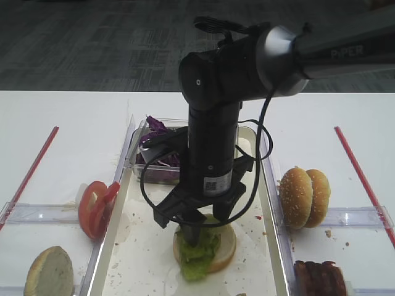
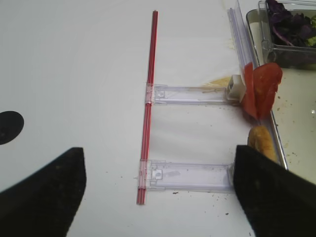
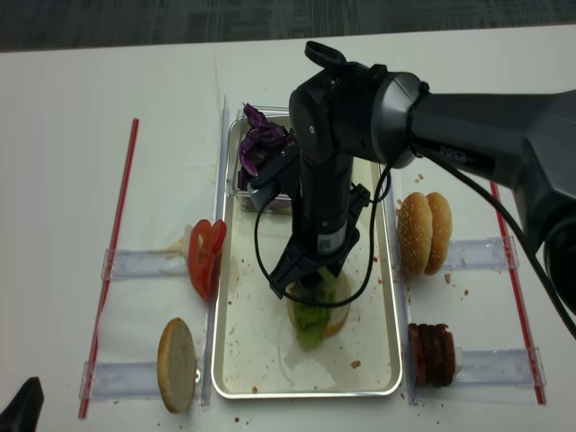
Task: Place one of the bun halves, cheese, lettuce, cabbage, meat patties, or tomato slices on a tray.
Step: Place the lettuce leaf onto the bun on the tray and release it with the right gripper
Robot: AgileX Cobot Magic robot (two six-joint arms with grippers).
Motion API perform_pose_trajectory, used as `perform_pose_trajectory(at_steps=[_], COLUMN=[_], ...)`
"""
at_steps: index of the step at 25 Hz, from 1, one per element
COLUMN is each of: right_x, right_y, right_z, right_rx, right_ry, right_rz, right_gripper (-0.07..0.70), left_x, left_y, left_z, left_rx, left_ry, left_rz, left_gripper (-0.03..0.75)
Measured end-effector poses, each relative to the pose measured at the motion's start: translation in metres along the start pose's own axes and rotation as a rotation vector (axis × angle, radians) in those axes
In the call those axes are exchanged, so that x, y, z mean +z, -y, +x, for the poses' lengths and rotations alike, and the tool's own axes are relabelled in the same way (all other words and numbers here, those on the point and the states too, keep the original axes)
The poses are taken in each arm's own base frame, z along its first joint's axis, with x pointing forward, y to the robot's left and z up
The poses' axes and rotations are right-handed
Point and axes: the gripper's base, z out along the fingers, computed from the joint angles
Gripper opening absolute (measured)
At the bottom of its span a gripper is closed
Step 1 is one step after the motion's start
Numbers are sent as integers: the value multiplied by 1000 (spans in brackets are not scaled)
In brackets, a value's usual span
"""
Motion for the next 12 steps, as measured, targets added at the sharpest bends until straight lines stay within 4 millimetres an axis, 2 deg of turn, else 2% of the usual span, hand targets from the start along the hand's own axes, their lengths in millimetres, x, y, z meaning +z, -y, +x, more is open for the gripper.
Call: perform_pose_trajectory(at_steps=[2, 4, 8, 12], right_x=[0, 0, -1, -19], right_y=[0, 0, 0, -3], right_z=[0, 0, 0, 1], right_rx=[-5, -7, -9, -21], right_ry=[0, 0, 0, 46], right_rz=[0, 0, 0, 8], right_gripper=[617, 666, 688, 690], left_x=[0, 0, 0, 0], left_y=[0, 0, 0, 0], left_z=[0, 0, 0, 0], left_rx=[0, 0, 0, 0], left_ry=[0, 0, 0, 0], left_rz=[0, 0, 0, 0], left_gripper=[596, 596, 596, 596])
